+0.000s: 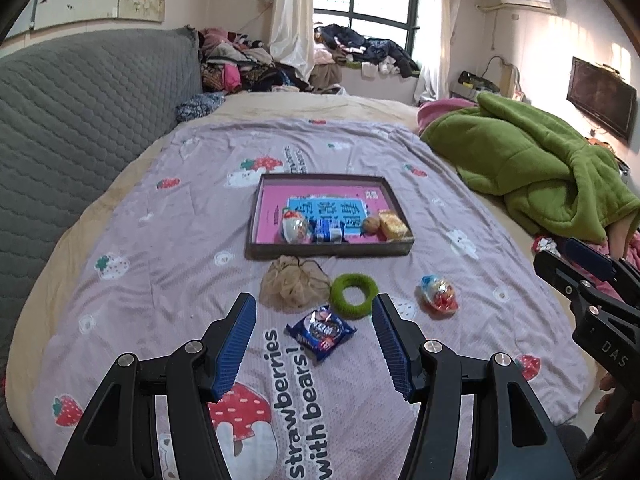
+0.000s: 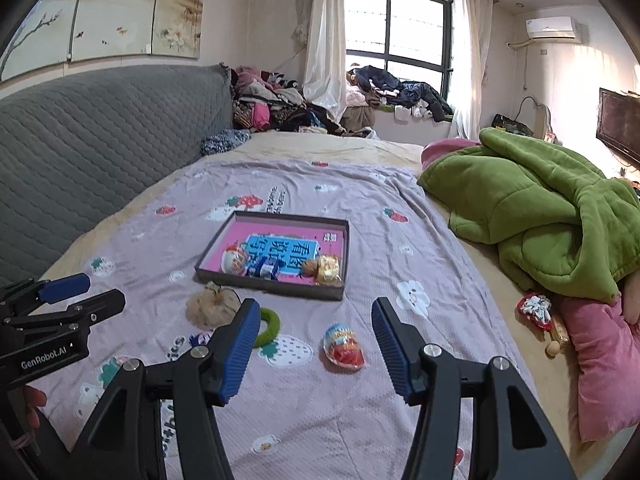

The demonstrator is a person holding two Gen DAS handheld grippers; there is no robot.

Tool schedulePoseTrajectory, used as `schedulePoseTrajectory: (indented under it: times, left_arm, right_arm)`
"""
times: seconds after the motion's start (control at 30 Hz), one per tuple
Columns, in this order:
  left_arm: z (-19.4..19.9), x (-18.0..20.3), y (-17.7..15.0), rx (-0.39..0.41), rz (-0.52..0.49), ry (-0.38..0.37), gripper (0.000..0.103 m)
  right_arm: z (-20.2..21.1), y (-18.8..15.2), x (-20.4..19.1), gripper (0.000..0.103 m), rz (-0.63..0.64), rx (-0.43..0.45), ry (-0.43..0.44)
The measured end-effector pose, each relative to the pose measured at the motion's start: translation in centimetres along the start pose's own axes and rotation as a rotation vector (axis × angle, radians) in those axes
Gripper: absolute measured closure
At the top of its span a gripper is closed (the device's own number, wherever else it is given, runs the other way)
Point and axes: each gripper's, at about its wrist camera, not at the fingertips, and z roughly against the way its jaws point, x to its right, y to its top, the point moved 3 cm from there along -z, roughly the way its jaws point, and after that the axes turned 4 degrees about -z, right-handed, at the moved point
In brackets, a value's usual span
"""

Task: Organize objects
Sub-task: 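Lift both tools away from the tray back over the remaining items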

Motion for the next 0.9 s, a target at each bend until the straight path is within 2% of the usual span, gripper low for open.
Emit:
schedulePoseTrajectory:
  times: [0.4,0.57,0.9]
  left_arm:
    - [-4.5,0.1,-2.8,-0.102,0.001,-0.001,0.041]
    - [-5.8,0.5,-3.6,-0.112,-0.014,-0.022,0.041]
    - [-9.2,0.9,-6.1,-0.152,-0.016,-0.066,0.041]
  right_arm:
    - [-2.4,-2.3,1.2,0.044,-0.011,-0.057,-0.021]
    - [-3.2,-3.1,1.5,0.04,-0.008,-0.073,-0.023]
    - [-5.6,-4.4,2.1,0.039,-0.02,-0.111,-0.019]
